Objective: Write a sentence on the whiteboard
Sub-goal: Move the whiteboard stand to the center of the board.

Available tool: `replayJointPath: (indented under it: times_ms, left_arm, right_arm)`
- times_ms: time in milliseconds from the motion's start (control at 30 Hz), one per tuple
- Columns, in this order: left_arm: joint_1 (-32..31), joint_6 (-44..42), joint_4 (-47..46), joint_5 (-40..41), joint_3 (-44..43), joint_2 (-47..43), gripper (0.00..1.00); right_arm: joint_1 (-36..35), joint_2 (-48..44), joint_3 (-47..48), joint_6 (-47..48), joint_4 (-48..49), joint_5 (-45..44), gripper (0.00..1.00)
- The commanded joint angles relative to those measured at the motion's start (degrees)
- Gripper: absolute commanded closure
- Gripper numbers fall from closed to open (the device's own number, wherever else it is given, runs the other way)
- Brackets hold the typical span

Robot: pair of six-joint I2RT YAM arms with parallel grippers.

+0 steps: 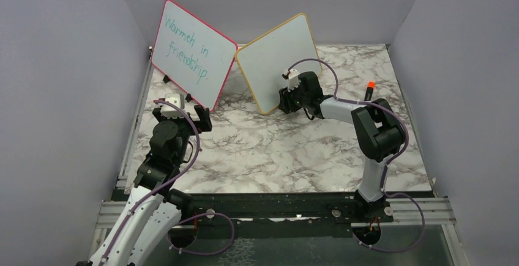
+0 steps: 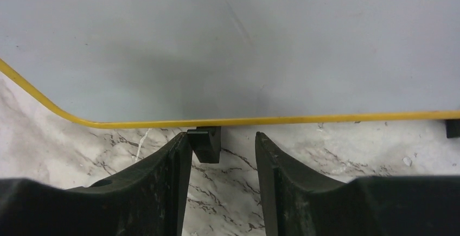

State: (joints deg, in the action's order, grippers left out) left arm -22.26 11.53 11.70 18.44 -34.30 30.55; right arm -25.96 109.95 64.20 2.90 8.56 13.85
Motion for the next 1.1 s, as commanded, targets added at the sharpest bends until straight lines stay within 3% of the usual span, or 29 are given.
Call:
replayJointPath:
  times_ms: [0, 167, 300, 500, 633, 1067]
  left_arm:
    - [-0.3, -0.7, -1.7, -0.9, 0.2, 0.3, 0.01]
    - [-0.3, -0.8, -1.9, -1.4, 0.3, 0.6, 0.01]
    - [-0.3, -0.8, -1.9, -1.4, 0.3, 0.7, 0.01]
    - [-0.3, -0.8, -1.9, -1.5, 0.2, 0.7, 0.01]
    - [-0.3, -0.7, -1.9, -1.5, 0.1, 0.4, 0.01]
    - [-0.3, -0.3, -1.0, -1.2, -0.1, -0.6, 0.01]
  right_arm:
    - [-0.7, 1.8, 2.2, 1.1, 2.7, 1.1, 0.52]
    - [-1.0, 2.3, 1.9, 1.2, 3.2, 0.8, 0.6]
    - [-1.7, 1.2, -0.1, 0.6, 4.4, -1.2, 0.81]
    - [-4.2, -3.3, -6.7, -2.2, 7.3, -6.7, 0.95]
    - [-7.2, -7.1, -12.2, -5.6, 9.6, -11.7, 0.99]
    - [-19.2, -19.1, -26.2, -18.9, 10.0, -31.6, 0.99]
